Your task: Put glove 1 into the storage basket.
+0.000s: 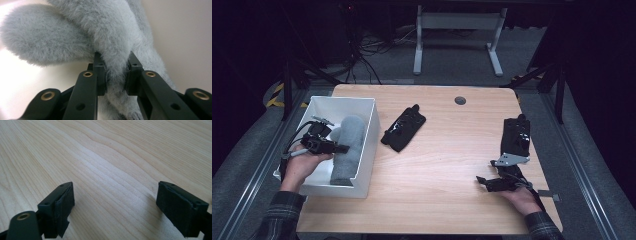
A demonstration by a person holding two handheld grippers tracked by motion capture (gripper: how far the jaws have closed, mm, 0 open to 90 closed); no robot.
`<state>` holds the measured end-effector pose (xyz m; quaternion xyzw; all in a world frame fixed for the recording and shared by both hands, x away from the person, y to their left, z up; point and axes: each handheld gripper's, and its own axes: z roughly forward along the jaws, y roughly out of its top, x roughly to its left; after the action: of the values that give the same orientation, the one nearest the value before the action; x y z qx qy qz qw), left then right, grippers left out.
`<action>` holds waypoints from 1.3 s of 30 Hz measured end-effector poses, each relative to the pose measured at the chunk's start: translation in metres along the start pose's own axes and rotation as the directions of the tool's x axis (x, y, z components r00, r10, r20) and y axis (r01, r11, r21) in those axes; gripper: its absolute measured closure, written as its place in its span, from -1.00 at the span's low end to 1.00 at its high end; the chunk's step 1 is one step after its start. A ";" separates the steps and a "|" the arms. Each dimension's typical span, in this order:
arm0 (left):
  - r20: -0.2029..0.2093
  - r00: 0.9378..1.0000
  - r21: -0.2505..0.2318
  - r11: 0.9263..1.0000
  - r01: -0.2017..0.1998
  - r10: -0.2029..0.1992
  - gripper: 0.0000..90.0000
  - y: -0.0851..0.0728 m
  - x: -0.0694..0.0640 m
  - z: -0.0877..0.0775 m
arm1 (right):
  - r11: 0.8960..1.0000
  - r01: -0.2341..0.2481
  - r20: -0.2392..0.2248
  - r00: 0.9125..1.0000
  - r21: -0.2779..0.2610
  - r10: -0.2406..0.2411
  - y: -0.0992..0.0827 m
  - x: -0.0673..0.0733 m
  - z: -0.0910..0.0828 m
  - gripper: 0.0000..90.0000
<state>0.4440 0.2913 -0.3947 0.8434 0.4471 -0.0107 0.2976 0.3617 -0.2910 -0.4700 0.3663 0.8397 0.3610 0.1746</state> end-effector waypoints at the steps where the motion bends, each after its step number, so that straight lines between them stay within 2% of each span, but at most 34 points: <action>1: -0.007 1.000 0.007 1.000 0.000 0.000 0.67 0.001 0.002 0.003 | 1.000 0.000 0.000 1.000 0.000 0.000 0.000 0.000 0.000 -0.66; 5: -0.028 0.999 0.032 0.999 0.019 -0.018 0.60 0.002 0.011 0.014 | 1.000 0.000 0.000 1.000 0.000 0.000 0.000 0.000 0.000 -0.66; 7: -0.058 0.998 0.049 0.998 0.036 -0.033 0.50 0.002 0.015 0.018 | 1.000 0.000 0.000 1.000 0.000 0.000 0.000 0.000 0.000 -0.66; 9: -0.123 0.991 0.081 0.995 0.063 -0.053 0.31 0.002 0.018 0.020 | 1.000 0.000 0.000 1.000 0.000 0.000 0.000 0.000 0.000 -0.66; 10: -0.123 0.991 0.081 0.995 0.063 -0.053 0.20 0.002 0.018 0.020 | 1.000 0.000 0.000 1.000 0.000 0.000 0.000 0.000 0.000 -0.66; 11: -0.146 0.988 0.081 0.995 0.065 -0.052 0.10 0.001 0.018 0.021 | 1.000 0.000 0.000 1.000 0.000 0.000 0.000 0.000 0.000 -0.66; 12: -0.165 0.984 0.083 0.994 0.075 -0.061 0.10 0.001 0.018 0.022 | 1.000 0.000 0.000 1.000 0.000 0.000 0.000 0.000 0.000 -0.66; 13: -0.190 0.980 0.081 0.993 0.081 -0.064 -0.07 0.001 0.018 0.021 | 1.000 0.000 0.000 1.000 0.000 0.000 0.000 0.000 0.000 -0.66; 14: -0.196 0.979 0.078 0.994 0.076 -0.059 -0.13 0.002 0.018 0.020 | 1.000 0.000 0.000 1.000 0.000 0.000 0.000 0.000 0.000 -0.66; 16: -0.198 0.978 0.062 0.995 0.081 -0.067 -0.21 0.002 0.016 0.019 | 1.000 0.000 0.000 1.000 0.000 0.000 0.000 0.000 0.000 -0.66; 17: -0.191 0.980 0.051 0.996 0.075 -0.064 -0.24 0.002 0.016 0.016 | 1.000 0.000 0.000 1.000 0.000 0.000 0.000 0.000 0.000 -0.66; 18: -0.184 0.980 0.010 0.997 0.074 -0.071 -0.26 0.003 0.013 0.009 | 1.000 0.000 0.000 1.000 0.000 0.000 0.000 0.000 0.000 -0.66; 21: -0.156 0.985 -0.054 0.996 0.066 -0.073 -0.34 0.005 0.009 -0.002 | 1.000 0.000 0.000 1.000 0.000 0.000 0.000 0.000 0.000 -0.66; 23: -0.153 0.986 -0.065 0.996 0.062 -0.071 -0.38 0.006 0.007 -0.006 | 1.000 0.000 0.000 1.000 0.000 0.000 0.000 0.000 0.000 -0.66; 27: -0.141 0.989 -0.131 0.991 0.036 -0.054 -0.40 0.012 -0.005 -0.023 | 1.000 0.000 0.000 1.000 0.000 0.000 0.000 0.000 0.000 -0.66; 30: -0.136 0.990 -0.147 0.989 0.027 -0.047 -0.43 0.014 -0.009 -0.028 | 1.000 0.000 0.000 1.000 0.000 0.000 0.000 0.000 0.000 -0.66; 31: -0.141 0.989 -0.164 0.986 0.020 -0.044 -0.45 0.017 -0.014 -0.032 | 1.000 0.000 0.000 1.000 0.000 0.000 0.000 0.000 0.000 -0.66; 35: -0.120 0.993 -0.207 0.978 -0.002 -0.024 -0.51 0.024 -0.026 -0.042 | 1.000 0.000 0.001 1.000 0.000 0.000 0.000 0.000 0.000 -0.66; 37: -0.115 0.993 -0.217 0.976 -0.024 -0.001 -0.53 0.028 -0.035 -0.044 | 1.000 0.000 0.002 1.000 0.000 0.000 0.000 0.000 0.000 -0.66; 39: -0.104 0.994 -0.238 0.970 -0.046 0.021 -0.53 0.032 -0.045 -0.046 | 1.000 -0.001 0.003 1.000 0.001 0.001 0.000 0.000 0.000 -0.66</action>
<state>0.4301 0.2673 -0.3286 0.8082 0.4452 0.0909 0.3745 0.3617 -0.2908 -0.4700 0.3673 0.8394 0.3601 0.1757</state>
